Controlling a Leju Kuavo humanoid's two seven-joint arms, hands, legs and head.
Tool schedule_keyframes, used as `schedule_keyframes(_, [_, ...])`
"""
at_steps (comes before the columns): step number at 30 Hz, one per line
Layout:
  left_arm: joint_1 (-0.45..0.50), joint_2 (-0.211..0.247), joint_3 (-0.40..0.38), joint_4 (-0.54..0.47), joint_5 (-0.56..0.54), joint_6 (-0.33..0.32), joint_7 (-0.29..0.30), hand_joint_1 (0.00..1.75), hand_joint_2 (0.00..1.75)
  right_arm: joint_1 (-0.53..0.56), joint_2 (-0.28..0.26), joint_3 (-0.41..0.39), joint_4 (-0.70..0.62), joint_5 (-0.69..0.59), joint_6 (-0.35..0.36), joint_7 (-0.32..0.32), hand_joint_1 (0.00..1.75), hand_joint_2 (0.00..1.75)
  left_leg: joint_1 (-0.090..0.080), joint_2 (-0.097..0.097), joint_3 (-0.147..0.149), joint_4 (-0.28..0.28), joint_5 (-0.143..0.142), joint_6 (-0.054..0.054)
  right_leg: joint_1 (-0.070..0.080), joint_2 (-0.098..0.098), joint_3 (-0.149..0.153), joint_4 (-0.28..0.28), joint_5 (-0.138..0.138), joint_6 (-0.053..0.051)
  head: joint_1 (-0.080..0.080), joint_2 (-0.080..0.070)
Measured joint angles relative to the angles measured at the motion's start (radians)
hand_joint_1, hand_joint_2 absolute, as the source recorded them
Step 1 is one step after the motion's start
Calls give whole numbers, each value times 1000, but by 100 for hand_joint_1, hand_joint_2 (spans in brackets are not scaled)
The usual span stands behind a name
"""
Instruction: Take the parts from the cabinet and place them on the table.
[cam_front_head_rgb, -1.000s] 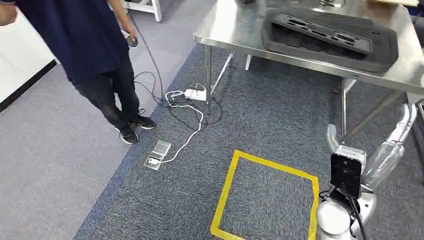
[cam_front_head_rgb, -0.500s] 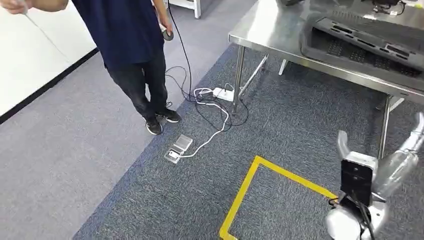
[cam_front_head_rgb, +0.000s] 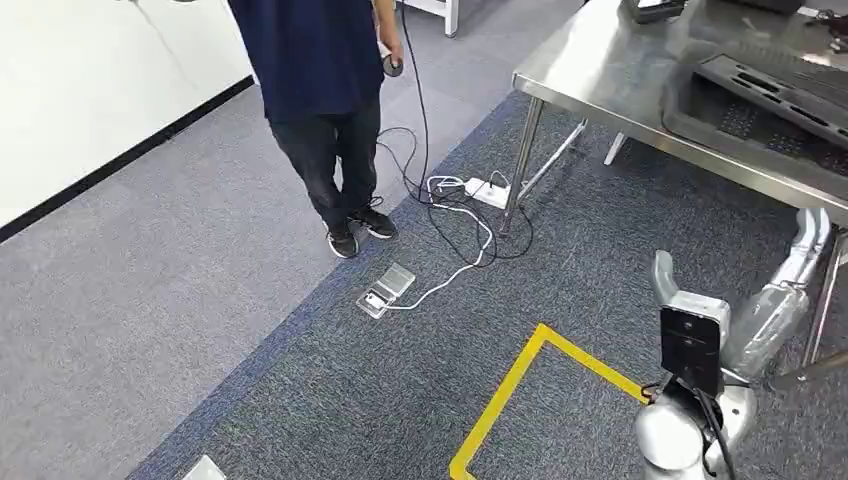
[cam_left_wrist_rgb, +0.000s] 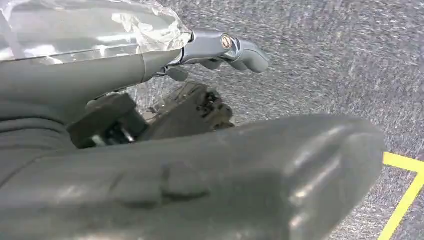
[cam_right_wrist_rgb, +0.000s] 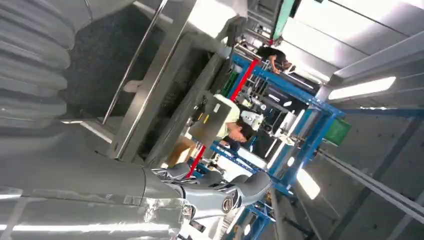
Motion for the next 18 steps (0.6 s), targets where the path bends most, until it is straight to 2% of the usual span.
schedule_keyframes(1, [0,0,0,0,0,0,0,0,0,-2,-1,1,0,0,0,0,0,175,14,-10,13,-19,10,7,2,2,5,-1,-8,7,0,0])
schedule_keyframes(2, [1,0,0,0,0,0,0,0,0,-5,-4,1,0,0,0,0,0,175,16,-15,18,-31,16,9,-2,52,3,19,-25,10,2,0])
schedule_keyframes(3, [-1,0,0,0,2,0,-1,0,0,-7,-4,2,0,0,0,0,0,175,17,-23,18,-32,19,15,-3,88,-23,71,-60,10,5,0])
schedule_keyframes(4, [-3,0,0,0,2,-1,-1,0,0,-8,-7,2,0,0,0,1,0,175,18,-34,17,-33,19,15,-4,108,-65,159,-105,11,10,0])
schedule_keyframes(5, [-3,-1,0,0,1,-1,-1,0,0,-7,-8,2,1,-2,0,4,0,175,17,-44,17,-31,18,16,-4,113,-107,241,-137,12,20,0])
schedule_keyframes(6, [-2,-3,0,0,2,-2,-1,0,0,-6,-9,2,2,-2,0,5,0,175,16,-55,16,-29,17,17,-3,115,-139,300,-147,14,24,0])
schedule_keyframes(7, [-1,-3,0,0,2,-2,-1,0,0,-6,-9,2,2,-2,0,5,0,175,16,-66,17,-28,17,17,-3,115,-149,309,-133,14,26,0])
schedule_keyframes(8, [-1,-3,0,0,2,-2,-1,0,0,-6,-9,2,3,-1,0,6,0,175,16,-80,18,-25,16,16,-3,116,-136,268,-92,14,29,0])
schedule_keyframes(9, [-1,-3,0,0,2,-3,-1,0,0,-6,-12,2,3,1,0,6,0,175,18,-95,19,-21,13,13,-5,119,-104,187,-37,13,34,0])
schedule_keyframes(10, [-2,-3,0,0,1,-3,-1,0,0,-7,-14,2,3,2,0,7,0,175,18,-104,20,-17,11,10,-7,128,-76,118,3,13,37,0])
schedule_keyframes(11, [-1,-3,0,0,1,-3,-1,0,0,-9,-16,2,3,2,0,8,0,175,21,-118,17,-10,5,3,-13,175,-38,31,25,12,44,0])
schedule_keyframes(12, [-4,-3,0,0,1,-4,-1,0,0,-9,-16,2,5,2,0,11,0,175,17,-126,8,0,2,-2,-13,217,-39,17,15,13,42,0])
schedule_keyframes(13, [-5,-3,0,0,1,-5,1,0,0,-9,-16,2,5,2,-1,11,0,175,21,-139,0,2,4,-6,-16,208,-44,18,18,5,42,0])
schedule_keyframes(14, [-6,-3,0,0,0,-6,0,0,0,-8,-18,2,5,2,-1,12,0,175,21,-144,-2,0,8,-12,-10,198,-44,18,20,2,42,0])
schedule_keyframes(15, [-6,-3,0,0,0,-6,1,0,0,-9,-18,2,5,2,-1,12,0,175,24,-157,-3,-6,11,-16,-7,188,-42,18,18,-3,40,0])
schedule_keyframes(16, [-6,-3,0,0,0,-6,1,0,0,-9,-18,2,5,2,0,12,0,175,25,-169,-4,-1,9,-22,-16,174,-39,10,23,-11,37,0])
schedule_keyframes(17, [-4,-4,0,0,1,-6,1,0,0,-12,-18,3,5,2,0,12,0,175,20,-133,-5,19,-4,-27,-16,159,-34,9,24,-15,39,0])
schedule_keyframes(18, [-6,-4,0,0,1,-9,1,0,0,-13,-18,3,5,3,0,12,0,175,17,-92,-27,63,-31,-33,-16,148,-32,8,23,-19,23,0])
